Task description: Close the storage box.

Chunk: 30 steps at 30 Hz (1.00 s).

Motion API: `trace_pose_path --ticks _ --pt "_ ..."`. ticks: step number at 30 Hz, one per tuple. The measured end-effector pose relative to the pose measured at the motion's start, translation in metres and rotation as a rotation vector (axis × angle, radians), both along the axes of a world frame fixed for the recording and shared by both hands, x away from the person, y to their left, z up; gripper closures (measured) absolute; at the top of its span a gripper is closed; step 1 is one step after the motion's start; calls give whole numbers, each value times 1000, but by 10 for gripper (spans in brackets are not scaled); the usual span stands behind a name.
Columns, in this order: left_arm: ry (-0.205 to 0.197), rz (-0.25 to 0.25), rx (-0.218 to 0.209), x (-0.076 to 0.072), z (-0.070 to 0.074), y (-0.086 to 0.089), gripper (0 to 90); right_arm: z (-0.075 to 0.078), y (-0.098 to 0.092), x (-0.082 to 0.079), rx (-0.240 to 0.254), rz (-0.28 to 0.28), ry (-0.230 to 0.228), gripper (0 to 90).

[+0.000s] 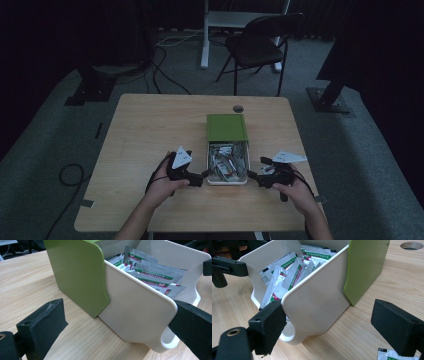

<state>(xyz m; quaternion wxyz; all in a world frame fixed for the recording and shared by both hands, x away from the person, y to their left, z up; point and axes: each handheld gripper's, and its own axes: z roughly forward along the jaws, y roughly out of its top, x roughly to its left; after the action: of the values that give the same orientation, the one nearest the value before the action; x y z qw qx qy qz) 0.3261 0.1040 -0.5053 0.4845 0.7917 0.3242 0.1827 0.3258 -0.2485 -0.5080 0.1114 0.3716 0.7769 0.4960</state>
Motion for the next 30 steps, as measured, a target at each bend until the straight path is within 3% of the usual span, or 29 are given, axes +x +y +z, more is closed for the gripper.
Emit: trace_pose_path --ticks 30 --pt "7 11 0 17 5 -3 26 3 0 15 15 -52 1 128"
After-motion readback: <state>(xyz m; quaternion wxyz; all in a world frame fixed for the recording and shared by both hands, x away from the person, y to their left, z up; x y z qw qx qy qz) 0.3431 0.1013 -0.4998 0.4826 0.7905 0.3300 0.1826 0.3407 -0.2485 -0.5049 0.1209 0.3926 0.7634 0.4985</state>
